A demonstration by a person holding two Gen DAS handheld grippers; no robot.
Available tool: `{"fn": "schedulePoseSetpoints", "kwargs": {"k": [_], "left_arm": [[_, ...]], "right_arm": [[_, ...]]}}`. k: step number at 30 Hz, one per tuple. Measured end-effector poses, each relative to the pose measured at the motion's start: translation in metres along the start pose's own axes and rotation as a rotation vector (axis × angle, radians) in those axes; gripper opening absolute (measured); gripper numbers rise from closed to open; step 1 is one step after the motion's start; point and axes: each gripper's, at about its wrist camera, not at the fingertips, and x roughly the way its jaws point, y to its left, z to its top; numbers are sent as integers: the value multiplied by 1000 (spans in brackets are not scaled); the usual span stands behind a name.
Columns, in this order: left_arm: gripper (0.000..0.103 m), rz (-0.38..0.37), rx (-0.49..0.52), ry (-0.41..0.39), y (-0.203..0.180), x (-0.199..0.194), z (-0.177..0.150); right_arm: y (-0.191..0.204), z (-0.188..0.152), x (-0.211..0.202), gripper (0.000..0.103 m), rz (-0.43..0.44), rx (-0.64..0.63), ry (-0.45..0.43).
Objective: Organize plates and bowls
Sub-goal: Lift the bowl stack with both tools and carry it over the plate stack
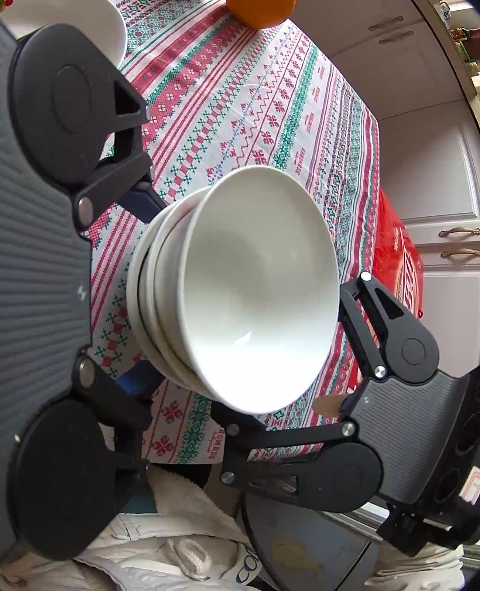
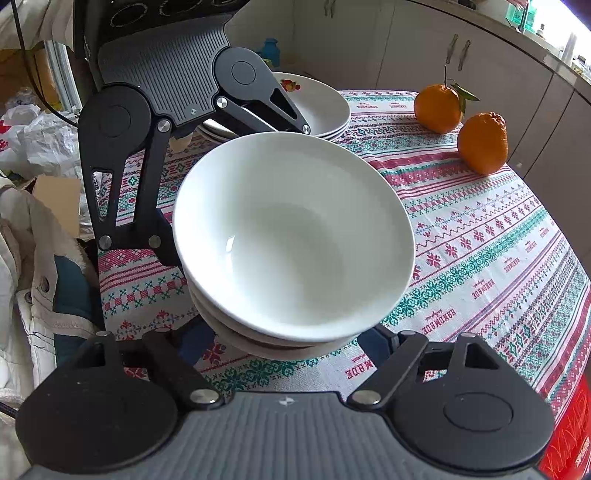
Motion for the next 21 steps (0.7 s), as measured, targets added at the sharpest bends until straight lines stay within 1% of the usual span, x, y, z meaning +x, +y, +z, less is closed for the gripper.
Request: {"fn": "schedulePoseSetpoints", "kwargs": {"k": [5, 9, 13, 17, 21], "left_arm": [[79, 6, 8, -1, -2, -1, 0], [79, 0, -3, -3, -2, -4, -1], [79, 12, -7, -25, -4, -15, -5], [80, 38, -12, -46, -3, -34, -10], [79, 76, -35, -60, 2, -55, -19]], "right_arm": [[0, 2, 1, 86, -4, 8, 6], [5, 6, -1, 86, -18, -12, 14], [9, 15, -6, 86, -20, -19, 17], [14, 32, -10, 86, -24, -46, 12], [20, 56, -10, 86, -24, -89, -4]]}}
